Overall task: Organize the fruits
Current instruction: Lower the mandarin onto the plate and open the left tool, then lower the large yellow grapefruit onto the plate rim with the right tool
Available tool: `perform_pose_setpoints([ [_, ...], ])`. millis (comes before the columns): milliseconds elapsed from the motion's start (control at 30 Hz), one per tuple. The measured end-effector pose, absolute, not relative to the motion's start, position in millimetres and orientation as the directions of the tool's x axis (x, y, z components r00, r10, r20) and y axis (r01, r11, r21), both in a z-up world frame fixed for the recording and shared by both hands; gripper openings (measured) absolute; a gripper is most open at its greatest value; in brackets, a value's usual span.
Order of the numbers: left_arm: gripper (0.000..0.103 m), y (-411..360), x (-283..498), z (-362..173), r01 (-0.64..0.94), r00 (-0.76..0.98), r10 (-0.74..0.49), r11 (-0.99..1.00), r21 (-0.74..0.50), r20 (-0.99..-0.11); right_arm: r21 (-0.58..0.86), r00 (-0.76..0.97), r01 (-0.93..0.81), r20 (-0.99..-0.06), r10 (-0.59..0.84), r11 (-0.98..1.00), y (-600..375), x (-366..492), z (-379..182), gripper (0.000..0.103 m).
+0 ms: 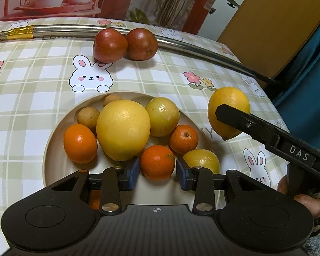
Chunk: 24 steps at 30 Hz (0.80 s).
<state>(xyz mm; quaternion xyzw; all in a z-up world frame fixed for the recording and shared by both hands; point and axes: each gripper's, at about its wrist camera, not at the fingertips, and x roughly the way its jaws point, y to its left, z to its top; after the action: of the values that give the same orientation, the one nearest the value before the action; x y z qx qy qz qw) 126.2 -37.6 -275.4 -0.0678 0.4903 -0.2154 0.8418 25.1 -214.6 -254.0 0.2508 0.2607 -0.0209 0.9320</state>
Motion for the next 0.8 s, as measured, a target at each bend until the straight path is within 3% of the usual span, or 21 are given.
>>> perform_pose_setpoints([
  [500, 0.042, 1.3, 77.5, -222.3, 0.218, 0.607, -0.314, 0.949, -0.227, -0.730, 0.407, 0.853, 0.134, -0.511, 0.103, 0.904, -186.5, 15.7, -228.6, 0.052],
  [633, 0.049, 12.5, 62.6, -213.0, 0.173, 0.654, -0.272, 0.962, -0.211, -0.706, 0.385, 0.850, 0.104, -0.513, 0.119, 0.917, -171.6, 12.9, -219.6, 0.052],
  [800, 0.050, 24.6, 49.2, -208.8, 0.149, 0.690, -0.253, 0.966, -0.209, -0.678, 0.334, 0.830, 0.053, -0.538, 0.145, 0.941, -144.1, 10.7, -210.5, 0.052],
])
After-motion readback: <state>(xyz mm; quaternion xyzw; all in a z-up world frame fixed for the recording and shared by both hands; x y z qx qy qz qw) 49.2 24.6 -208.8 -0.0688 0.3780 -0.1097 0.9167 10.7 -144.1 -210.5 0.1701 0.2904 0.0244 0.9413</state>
